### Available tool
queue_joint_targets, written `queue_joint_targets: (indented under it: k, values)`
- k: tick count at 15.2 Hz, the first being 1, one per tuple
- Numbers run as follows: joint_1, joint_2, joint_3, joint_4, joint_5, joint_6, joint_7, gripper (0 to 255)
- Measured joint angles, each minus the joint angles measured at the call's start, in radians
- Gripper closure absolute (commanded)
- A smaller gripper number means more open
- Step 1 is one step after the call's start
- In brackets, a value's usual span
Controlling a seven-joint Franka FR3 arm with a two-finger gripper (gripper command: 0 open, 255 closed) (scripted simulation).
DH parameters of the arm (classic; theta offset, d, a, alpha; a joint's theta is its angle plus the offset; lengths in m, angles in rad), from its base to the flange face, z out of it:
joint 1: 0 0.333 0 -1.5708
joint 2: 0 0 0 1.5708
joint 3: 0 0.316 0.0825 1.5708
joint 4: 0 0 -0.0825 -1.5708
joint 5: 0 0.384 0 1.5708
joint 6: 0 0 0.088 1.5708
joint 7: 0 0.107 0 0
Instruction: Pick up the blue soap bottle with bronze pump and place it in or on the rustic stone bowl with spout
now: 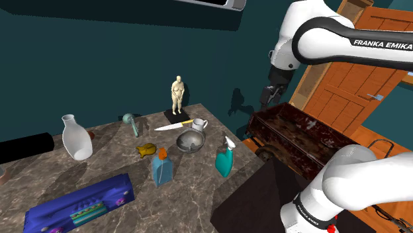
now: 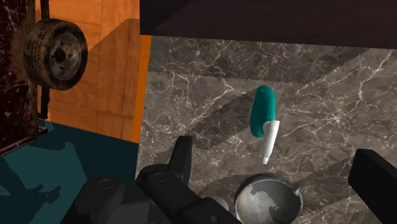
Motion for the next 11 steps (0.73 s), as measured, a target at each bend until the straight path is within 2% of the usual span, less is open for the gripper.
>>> queue_joint_targets:
  k: [2, 11]
  values:
    - [0.003, 0.007, 0.007, -0.004, 0.006, 0.011, 0.01, 0]
    - [0.049, 0.195, 0.127, -0.031, 0.092, 0.232, 0.179, 0]
